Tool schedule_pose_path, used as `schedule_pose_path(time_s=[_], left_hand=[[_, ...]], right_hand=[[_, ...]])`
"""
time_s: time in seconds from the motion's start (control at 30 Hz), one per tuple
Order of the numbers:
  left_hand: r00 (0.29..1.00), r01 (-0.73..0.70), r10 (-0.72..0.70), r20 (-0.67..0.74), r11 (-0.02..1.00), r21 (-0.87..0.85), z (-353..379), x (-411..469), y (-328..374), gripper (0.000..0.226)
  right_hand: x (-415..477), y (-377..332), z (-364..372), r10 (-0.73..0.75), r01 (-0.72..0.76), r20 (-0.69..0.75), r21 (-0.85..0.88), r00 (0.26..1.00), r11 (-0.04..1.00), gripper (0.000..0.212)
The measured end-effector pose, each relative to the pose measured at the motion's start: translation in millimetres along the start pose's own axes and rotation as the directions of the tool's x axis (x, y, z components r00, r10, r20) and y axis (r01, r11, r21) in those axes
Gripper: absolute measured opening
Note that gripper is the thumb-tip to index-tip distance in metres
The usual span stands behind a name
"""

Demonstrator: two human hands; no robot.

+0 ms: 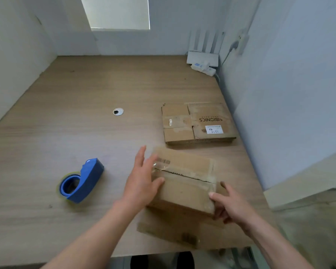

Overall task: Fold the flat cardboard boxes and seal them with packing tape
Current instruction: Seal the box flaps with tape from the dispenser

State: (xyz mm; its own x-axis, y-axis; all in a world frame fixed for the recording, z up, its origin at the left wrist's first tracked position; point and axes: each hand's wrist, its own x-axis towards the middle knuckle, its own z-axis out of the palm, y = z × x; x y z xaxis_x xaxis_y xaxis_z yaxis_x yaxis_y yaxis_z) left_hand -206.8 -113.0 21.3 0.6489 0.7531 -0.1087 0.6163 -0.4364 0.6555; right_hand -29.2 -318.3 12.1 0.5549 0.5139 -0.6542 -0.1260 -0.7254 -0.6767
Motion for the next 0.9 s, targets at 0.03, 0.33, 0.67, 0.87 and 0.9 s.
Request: schedule_pose_path(time_s=[0.03, 0.33, 0.67, 0.87, 0.9], left_hand=[[0.997, 0.034, -0.029, -0.072, 0.997, 0.066, -3, 7, 6, 0.075], [0.951, 0.279, -0.274, -0.143, 0.960, 0.017, 23, -45, 22, 0.073], [0.918, 0.340, -0.367, -0.152, 0.923, -0.178, -2, -47, -14, 0.064], [0.907, 0.273, -0.343, -0.245, 0.921, -0.279, -17, -12, -35, 0.056], [0.910, 0.260, -0.330, -0.251, 0.926, -0.275, -20, -4, -38, 0.053]], right_hand=[[-2, 2, -1, 0.003, -0.002, 0.044, -0.024, 0.999, 1.000, 0.073], [23, -44, -24, -0.481, 0.445, -0.020, -0.347, 0.877, 0.826, 0.089], [24, -38, 22, -0.443, 0.436, 0.094, -0.437, 0.892, 0.787, 0.056], [18, -55, 56, -0.394, 0.379, 0.070, -0.468, 0.917, 0.798, 0.104], [16, -60, 63, -0.405, 0.390, 0.080, -0.488, 0.911, 0.781, 0.110]])
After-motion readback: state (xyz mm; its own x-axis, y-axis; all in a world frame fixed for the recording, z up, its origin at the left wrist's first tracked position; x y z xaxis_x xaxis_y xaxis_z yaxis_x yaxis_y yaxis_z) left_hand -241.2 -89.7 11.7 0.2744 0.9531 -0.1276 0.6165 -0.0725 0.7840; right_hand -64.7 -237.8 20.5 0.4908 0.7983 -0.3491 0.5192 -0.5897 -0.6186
